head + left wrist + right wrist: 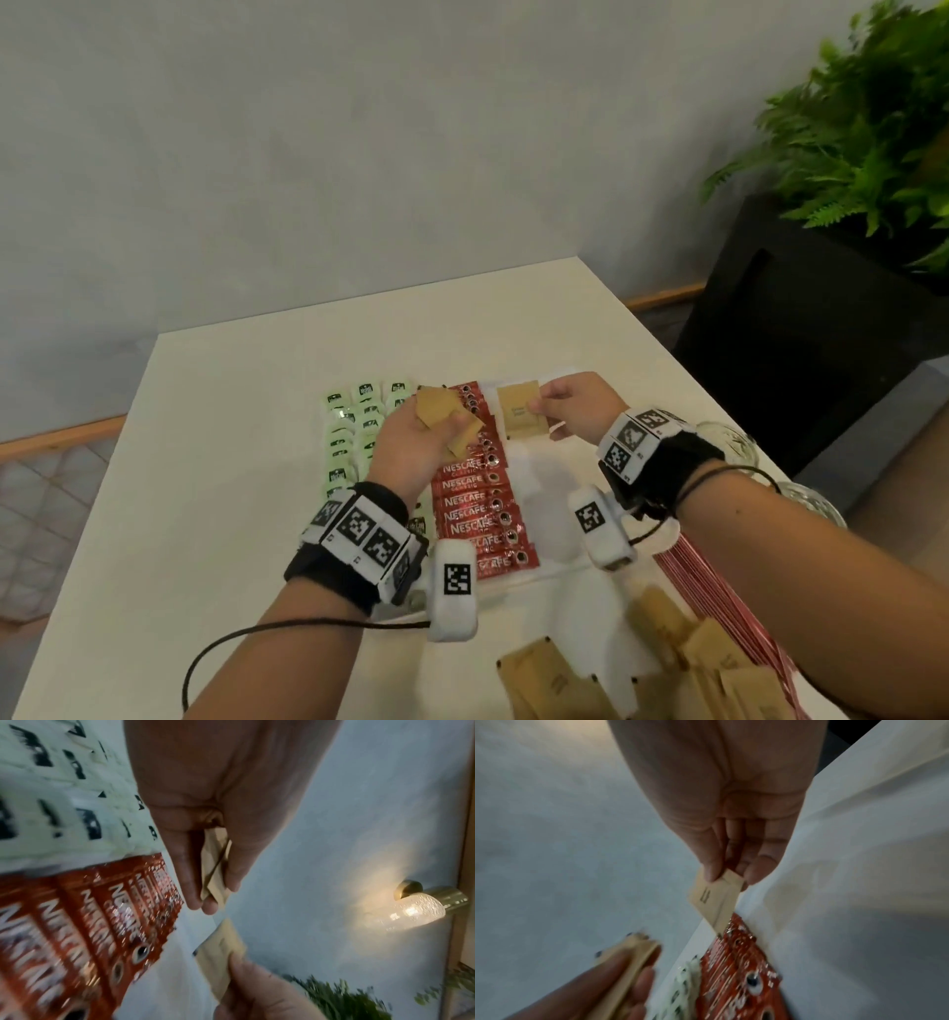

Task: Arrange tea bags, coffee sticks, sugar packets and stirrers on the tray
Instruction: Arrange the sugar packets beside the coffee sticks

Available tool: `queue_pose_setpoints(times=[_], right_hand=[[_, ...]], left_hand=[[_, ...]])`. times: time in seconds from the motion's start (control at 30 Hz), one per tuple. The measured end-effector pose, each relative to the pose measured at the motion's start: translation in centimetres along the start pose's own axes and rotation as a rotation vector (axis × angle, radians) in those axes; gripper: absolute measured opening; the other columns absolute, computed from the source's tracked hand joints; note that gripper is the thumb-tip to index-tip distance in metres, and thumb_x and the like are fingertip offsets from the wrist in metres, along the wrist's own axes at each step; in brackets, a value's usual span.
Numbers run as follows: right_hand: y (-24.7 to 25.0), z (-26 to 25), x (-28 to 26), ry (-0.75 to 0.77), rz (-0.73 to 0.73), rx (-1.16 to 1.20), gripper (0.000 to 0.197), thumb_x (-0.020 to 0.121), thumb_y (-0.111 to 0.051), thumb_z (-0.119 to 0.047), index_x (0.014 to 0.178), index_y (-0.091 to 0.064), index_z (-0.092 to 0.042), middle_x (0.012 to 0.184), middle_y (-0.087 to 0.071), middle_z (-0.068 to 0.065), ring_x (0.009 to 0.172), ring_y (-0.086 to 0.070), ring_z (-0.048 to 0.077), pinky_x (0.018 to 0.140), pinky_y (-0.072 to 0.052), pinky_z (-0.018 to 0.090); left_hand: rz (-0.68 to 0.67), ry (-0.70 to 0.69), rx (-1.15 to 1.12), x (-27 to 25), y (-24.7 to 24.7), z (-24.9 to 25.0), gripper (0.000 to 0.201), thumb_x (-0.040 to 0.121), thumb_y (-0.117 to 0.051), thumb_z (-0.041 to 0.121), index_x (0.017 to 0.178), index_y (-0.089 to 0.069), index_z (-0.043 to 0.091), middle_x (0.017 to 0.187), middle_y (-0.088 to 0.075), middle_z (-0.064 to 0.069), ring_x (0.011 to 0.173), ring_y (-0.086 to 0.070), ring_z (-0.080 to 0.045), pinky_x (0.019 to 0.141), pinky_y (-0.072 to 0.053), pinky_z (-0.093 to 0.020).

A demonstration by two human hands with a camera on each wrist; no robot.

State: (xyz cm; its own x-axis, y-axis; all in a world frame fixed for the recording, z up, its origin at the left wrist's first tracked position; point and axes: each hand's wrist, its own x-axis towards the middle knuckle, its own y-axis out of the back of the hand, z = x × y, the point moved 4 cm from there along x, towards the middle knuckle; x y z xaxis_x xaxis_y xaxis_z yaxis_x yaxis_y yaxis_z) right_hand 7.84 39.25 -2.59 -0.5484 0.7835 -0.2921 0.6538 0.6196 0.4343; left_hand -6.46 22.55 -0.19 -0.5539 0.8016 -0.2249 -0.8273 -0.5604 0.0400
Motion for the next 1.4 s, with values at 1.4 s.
queue_pose_setpoints(times=[1.4], right_hand=[[0.3, -4.7, -6.7, 0.198, -0.164, -0.04, 0.017, 0.088, -0.067, -0.012, 0.081, -0.051, -0.011, 0.08, -0.071, 0.005, 0.067, -0.066, 0.01, 0.061, -0.055, 0.027]], left_hand=[[-0.238, 0.131, 0.009, -3.9, -0.4, 0.1, 0.036, 0.09, -0.065, 0.004, 0.125, -0.056, 0.01, 0.11, -0.073, -0.009, 0.095, -0.073, -0.023, 0.078, -0.061, -0.036]])
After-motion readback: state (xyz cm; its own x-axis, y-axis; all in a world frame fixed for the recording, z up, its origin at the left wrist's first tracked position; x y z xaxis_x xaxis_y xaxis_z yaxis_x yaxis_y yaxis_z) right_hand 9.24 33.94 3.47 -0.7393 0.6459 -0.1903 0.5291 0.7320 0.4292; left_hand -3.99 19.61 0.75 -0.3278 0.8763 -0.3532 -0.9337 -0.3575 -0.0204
